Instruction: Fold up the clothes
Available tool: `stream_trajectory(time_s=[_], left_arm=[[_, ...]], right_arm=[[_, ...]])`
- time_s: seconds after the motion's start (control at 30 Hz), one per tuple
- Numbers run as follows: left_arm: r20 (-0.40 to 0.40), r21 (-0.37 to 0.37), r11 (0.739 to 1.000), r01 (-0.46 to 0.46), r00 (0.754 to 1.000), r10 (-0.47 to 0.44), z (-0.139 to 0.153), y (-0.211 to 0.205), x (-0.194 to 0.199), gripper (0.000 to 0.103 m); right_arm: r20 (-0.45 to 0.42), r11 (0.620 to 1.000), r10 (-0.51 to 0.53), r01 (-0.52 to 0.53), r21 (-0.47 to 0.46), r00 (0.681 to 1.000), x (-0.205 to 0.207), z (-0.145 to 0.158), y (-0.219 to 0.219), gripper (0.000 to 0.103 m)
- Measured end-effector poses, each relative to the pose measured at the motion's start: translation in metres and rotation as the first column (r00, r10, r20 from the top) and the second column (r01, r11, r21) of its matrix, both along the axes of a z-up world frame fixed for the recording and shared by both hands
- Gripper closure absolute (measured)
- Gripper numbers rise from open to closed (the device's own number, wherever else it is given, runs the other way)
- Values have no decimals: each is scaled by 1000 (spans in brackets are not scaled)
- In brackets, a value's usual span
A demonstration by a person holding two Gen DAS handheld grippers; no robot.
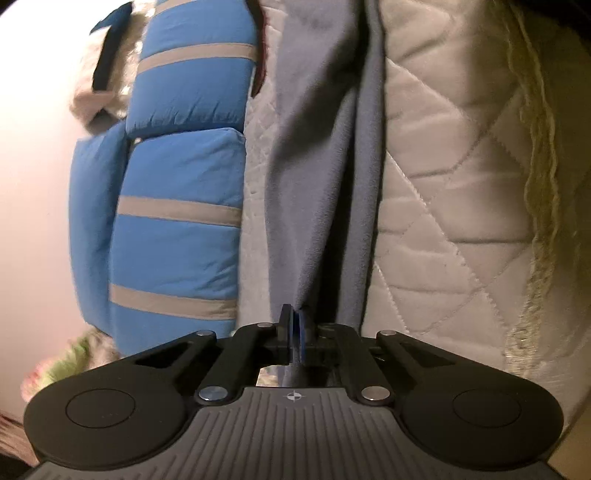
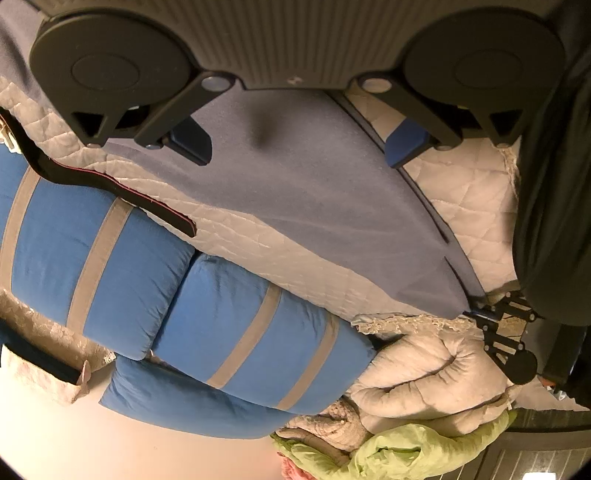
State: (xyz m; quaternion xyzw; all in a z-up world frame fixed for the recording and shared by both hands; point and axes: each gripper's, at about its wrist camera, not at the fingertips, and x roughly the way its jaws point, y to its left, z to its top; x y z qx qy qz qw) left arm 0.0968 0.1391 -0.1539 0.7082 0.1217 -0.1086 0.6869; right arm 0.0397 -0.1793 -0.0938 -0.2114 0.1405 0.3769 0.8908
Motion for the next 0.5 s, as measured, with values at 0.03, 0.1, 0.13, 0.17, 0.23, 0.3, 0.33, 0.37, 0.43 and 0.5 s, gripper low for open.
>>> stream_trajectory(time_s=[0.03,0.1,0.13,0.17,0.23,0.3,0.33,0.37,0.43,0.5], left_arm=[[3,-11,1000,0,1000,0,2,3,-1,100],[8,-33,999,-1,1000,1,7,8,-5,101],[7,-48,999,-4,1000,5,9,10,-9,101],[4,-57,998,-10,1000,10,11,12,-12,101],[-1,-69,997,-19,1000,19,15,15,-14,101],[-11,-93,995,-37,999,36,18,20,-16,101],[-14,-100,994,-41,999,40,19,21,-16,101],[-18,-100,994,-42,999,41,18,21,-17,101],[-32,-97,994,-46,999,43,16,20,-16,101],[-43,-89,995,-51,998,47,11,20,-16,100]], right_arm=[[-1,1000,-2,2,-1,1000,0,0,0,0],[-2,1000,-3,3,-2,1000,1,-1,0,0],[-3,1000,-3,3,-3,1000,1,-1,0,0],[-3,1000,-2,2,-4,1000,0,-1,1,0],[-2,1000,-1,1,-7,1000,0,-1,1,0],[-1,1000,0,0,-10,1000,0,-2,1,0],[-1,1000,0,0,-11,1000,0,-2,1,0],[-1,1000,0,0,-12,1000,0,-2,2,0],[-3,1000,-1,1,-12,1000,0,-3,2,0],[-5,1000,0,0,-13,1000,0,-1,1,0]])
